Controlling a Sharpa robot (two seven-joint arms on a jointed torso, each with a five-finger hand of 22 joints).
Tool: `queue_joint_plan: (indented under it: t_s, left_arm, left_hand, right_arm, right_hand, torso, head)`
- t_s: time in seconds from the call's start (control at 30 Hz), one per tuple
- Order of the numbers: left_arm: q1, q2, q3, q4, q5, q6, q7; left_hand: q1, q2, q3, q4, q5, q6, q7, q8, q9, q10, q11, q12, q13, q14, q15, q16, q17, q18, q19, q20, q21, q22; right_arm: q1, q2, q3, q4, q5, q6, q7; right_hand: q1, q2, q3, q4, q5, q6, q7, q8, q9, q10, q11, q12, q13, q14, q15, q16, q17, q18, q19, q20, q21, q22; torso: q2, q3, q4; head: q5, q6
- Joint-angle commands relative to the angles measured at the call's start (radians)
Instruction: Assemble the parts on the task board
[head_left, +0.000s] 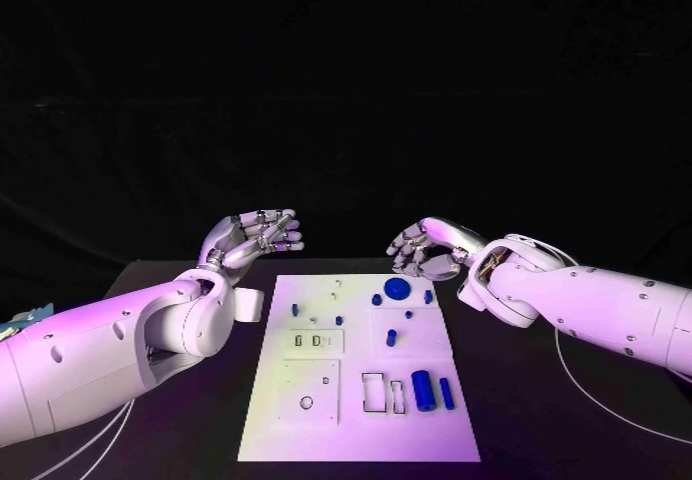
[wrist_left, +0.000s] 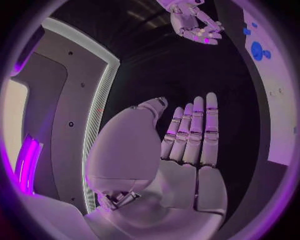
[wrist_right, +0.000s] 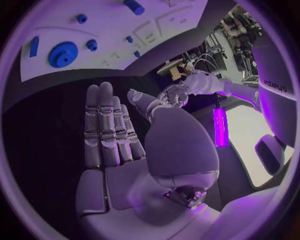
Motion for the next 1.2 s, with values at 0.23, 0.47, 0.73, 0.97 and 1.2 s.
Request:
queue_joint_plan:
  t_s: [0.23, 0.47, 0.73, 0.97, 1.2]
  left_arm:
    - [0.001, -0.010, 0.010, 0.037, -0.017, 0.046, 0.013]
    - [0.001, -0.020, 0.016, 0.059, -0.018, 0.049, 0.012]
    - [0.001, -0.032, 0.024, 0.079, -0.015, 0.049, 0.009]
    - [0.001, -0.043, 0.030, 0.093, -0.009, 0.051, 0.008]
    - [0.002, -0.048, 0.033, 0.101, -0.006, 0.052, 0.008]
  left_hand:
    - [-0.004, -0.010, 0.008, -0.002, -0.005, 0.004, 0.019, -0.002, 0.000, 0.003, 0.001, -0.011, -0.002, 0.003, -0.002, 0.001, 0.004, 0.009, 0.011, -0.003, 0.012, 0.003]
    - [-0.005, -0.011, 0.008, -0.003, -0.006, 0.003, 0.020, -0.003, 0.000, 0.002, 0.001, -0.014, -0.002, 0.001, -0.001, -0.001, 0.005, 0.009, 0.011, -0.003, 0.013, 0.004]
    - [-0.006, -0.012, 0.009, -0.003, -0.006, 0.002, 0.020, -0.004, -0.001, 0.000, 0.002, -0.016, -0.002, 0.000, -0.001, -0.002, 0.005, 0.009, 0.011, -0.003, 0.014, 0.004]
    - [-0.007, -0.012, 0.009, -0.003, -0.006, 0.001, 0.020, -0.005, -0.001, -0.001, 0.002, -0.018, -0.003, -0.001, 0.000, -0.003, 0.006, 0.008, 0.011, -0.003, 0.015, 0.004]
    - [-0.009, -0.012, 0.009, -0.003, -0.006, 0.000, 0.021, -0.006, -0.001, -0.003, 0.003, -0.020, -0.003, -0.003, 0.000, -0.005, 0.007, 0.008, 0.011, -0.003, 0.016, 0.004]
  right_arm:
    - [0.010, 0.025, 0.001, 0.003, -0.346, 0.072, -0.207]
    - [0.012, 0.047, 0.001, -0.009, -0.395, 0.060, -0.247]
    - [0.012, 0.073, 0.001, -0.026, -0.431, 0.101, -0.267]
    - [0.012, 0.086, 0.001, -0.032, -0.439, 0.128, -0.269]
    - [0.012, 0.096, 0.001, -0.031, -0.447, 0.161, -0.270]
  right_hand:
    - [-0.017, -0.029, 0.036, 0.015, 0.029, 0.021, -0.020, -0.013, 0.030, 0.011, -0.016, -0.004, 0.023, 0.084, -0.026, 0.240, 0.237, 0.010, 0.036, -0.028, 0.204, 0.151]
    - [-0.026, -0.042, 0.040, 0.027, 0.009, 0.013, -0.016, -0.017, 0.050, -0.057, -0.006, -0.003, 0.024, 0.099, -0.018, 0.455, 0.425, -0.017, 0.108, -0.019, 0.386, 0.377]
    - [-0.029, -0.049, 0.035, 0.036, 0.008, -0.002, -0.020, -0.020, 0.068, -0.082, -0.005, -0.002, 0.037, 0.126, -0.014, 0.691, 0.646, -0.052, 0.195, -0.015, 0.571, 0.628]
    - [-0.028, -0.054, 0.026, 0.041, 0.000, -0.015, -0.019, -0.024, 0.078, -0.096, -0.002, -0.003, 0.046, 0.140, -0.009, 0.810, 0.759, -0.070, 0.239, -0.012, 0.662, 0.755]
    - [-0.026, -0.053, 0.025, 0.042, -0.001, -0.019, -0.019, -0.025, 0.082, -0.100, -0.001, -0.002, 0.050, 0.144, -0.006, 0.847, 0.793, -0.076, 0.254, -0.012, 0.690, 0.795]
  torso:
    - [0.044, 0.0025, 0.0046]
    - [0.063, 0.0028, 0.0066]
    - [0.083, 0.0073, 0.0160]
    - [0.096, 0.0083, 0.0211]
    - [0.107, 0.0093, 0.0242]
  head:
    - [-0.010, 0.003]
    - [-0.016, 0.006]
    - [-0.016, 0.000]
    - [-0.019, -0.003]
    - [-0.021, -0.004]
